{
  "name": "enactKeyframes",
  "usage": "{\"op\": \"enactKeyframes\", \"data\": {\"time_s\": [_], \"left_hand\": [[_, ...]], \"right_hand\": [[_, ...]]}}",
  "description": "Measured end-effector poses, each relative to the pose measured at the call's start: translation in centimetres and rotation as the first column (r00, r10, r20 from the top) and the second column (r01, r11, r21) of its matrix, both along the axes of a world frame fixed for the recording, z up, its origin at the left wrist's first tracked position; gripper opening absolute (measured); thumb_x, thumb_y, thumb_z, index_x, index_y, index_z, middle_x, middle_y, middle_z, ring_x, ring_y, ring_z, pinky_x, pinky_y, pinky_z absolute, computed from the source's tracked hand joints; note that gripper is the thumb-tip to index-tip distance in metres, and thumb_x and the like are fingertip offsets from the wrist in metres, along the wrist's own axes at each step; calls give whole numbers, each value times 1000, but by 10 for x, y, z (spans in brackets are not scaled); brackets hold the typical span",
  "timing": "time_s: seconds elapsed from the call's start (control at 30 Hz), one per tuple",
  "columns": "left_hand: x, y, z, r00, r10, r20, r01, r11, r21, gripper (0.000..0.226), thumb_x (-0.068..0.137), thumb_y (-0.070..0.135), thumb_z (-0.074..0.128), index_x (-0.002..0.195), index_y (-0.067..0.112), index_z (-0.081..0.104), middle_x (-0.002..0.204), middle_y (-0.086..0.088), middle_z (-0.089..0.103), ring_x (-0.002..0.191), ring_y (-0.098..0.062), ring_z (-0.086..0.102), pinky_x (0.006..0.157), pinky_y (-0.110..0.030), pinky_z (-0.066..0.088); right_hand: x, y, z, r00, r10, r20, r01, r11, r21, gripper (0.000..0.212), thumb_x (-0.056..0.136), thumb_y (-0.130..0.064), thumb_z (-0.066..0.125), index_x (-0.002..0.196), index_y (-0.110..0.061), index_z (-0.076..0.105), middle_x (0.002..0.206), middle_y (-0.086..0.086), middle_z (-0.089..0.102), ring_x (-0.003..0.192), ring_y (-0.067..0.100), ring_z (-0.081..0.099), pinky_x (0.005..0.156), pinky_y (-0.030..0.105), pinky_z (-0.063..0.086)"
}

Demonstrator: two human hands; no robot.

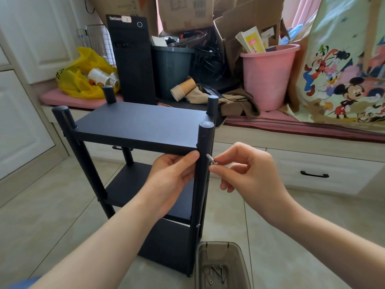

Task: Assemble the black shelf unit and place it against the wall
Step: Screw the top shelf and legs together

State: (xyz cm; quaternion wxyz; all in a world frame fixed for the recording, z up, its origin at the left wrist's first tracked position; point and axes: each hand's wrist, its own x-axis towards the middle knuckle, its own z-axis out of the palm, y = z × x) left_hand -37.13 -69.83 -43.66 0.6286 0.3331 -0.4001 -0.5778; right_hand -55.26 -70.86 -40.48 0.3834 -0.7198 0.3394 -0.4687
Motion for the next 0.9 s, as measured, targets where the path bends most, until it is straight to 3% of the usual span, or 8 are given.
{"op": "enactKeyframes", "data": {"time_s": [0.17,0.4,0.6,0.9], "left_hand": [[0,0,1,1000,5,30,-5,1000,1,36,84,25,71,115,6,72,118,-17,73,112,-30,70,87,-30,58],[-1,0,1,1000,-4,2,4,1000,-13,29,84,25,70,109,12,77,118,-14,73,112,-28,70,88,-29,57],[-2,1,2,1000,1,12,-1,1000,-18,41,84,26,69,119,6,70,121,-14,73,114,-28,69,90,-31,57],[-4,1,1,1000,20,18,-20,1000,-6,38,84,27,68,117,8,70,118,-12,74,112,-26,70,89,-30,58]], "right_hand": [[6,-5,0,1000,-15,27,14,1000,23,15,82,-4,77,82,-13,67,77,2,71,49,18,64,46,24,51],[11,-10,1,999,-22,26,21,999,35,13,82,-11,79,82,-15,66,74,4,70,50,18,64,48,24,50],[12,-13,3,999,-53,-10,53,998,30,20,78,-20,83,79,-11,65,70,7,69,51,16,64,49,24,52],[10,-18,6,1000,14,-23,-12,995,94,12,80,-14,81,80,-11,69,70,7,72,54,17,66,48,24,52]]}}
